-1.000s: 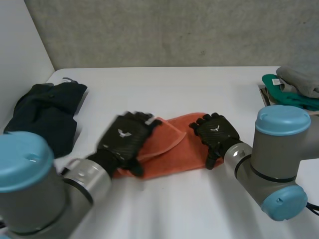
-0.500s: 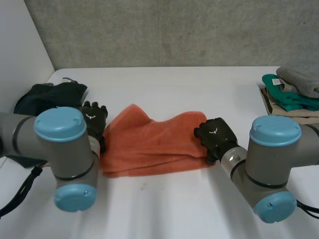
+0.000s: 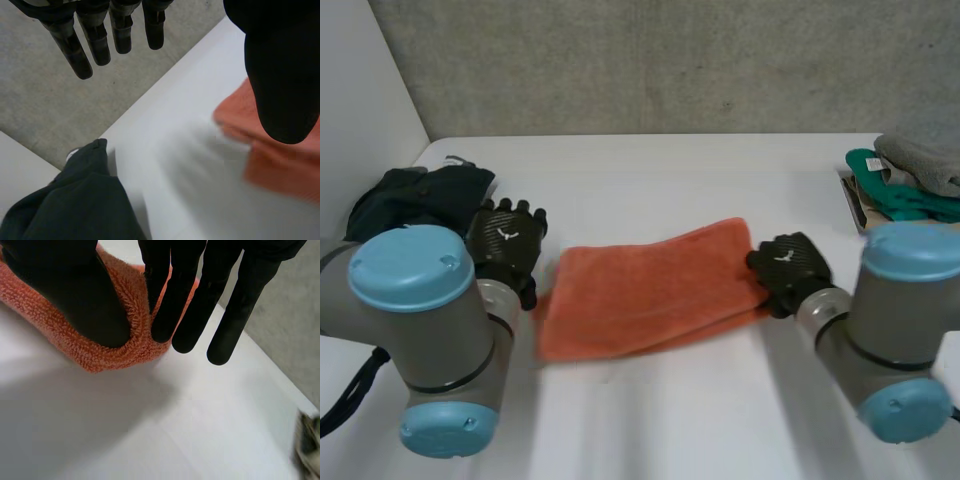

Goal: Fold the laundry.

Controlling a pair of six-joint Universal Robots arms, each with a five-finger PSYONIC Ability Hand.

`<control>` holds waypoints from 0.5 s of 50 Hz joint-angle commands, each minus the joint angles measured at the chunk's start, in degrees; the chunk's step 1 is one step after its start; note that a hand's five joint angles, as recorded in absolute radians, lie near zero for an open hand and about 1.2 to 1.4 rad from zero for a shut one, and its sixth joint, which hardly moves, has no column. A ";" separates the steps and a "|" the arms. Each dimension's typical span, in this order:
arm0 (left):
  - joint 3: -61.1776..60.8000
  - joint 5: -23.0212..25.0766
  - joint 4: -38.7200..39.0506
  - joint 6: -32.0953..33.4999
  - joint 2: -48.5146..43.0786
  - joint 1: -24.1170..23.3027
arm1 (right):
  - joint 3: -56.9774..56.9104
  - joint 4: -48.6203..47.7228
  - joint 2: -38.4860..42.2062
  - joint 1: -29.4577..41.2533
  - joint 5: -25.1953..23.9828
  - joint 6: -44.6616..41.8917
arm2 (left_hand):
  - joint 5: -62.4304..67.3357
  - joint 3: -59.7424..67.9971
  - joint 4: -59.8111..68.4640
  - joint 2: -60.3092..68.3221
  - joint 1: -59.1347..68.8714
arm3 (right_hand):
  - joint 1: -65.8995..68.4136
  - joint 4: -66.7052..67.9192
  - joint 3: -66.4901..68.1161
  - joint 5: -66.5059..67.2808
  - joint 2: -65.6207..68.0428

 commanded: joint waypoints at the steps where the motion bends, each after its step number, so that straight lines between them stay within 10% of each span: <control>1: -3.86 0.97 0.07 -0.73 5.34 0.85 | 1.42 7.82 -2.63 -9.42 3.67 -14.46 | -2.46 -1.92 -1.70 -1.71 -1.54 | 20.60 11.67 12.16 15.24 13.48; 22: -4.83 3.43 -0.28 -5.74 9.30 1.38 | -1.48 -11.34 3.16 23.00 -9.86 -21.62 | -2.46 -1.92 -1.70 -1.71 -1.54 | 20.58 11.65 12.14 15.22 13.45; 25: -4.48 3.52 -0.28 -6.18 9.30 1.47 | -2.89 -10.11 4.13 22.30 -9.07 -19.78 | -2.46 -1.92 -1.70 -1.71 -1.54 | -13.10 -22.04 -21.55 -18.47 -20.23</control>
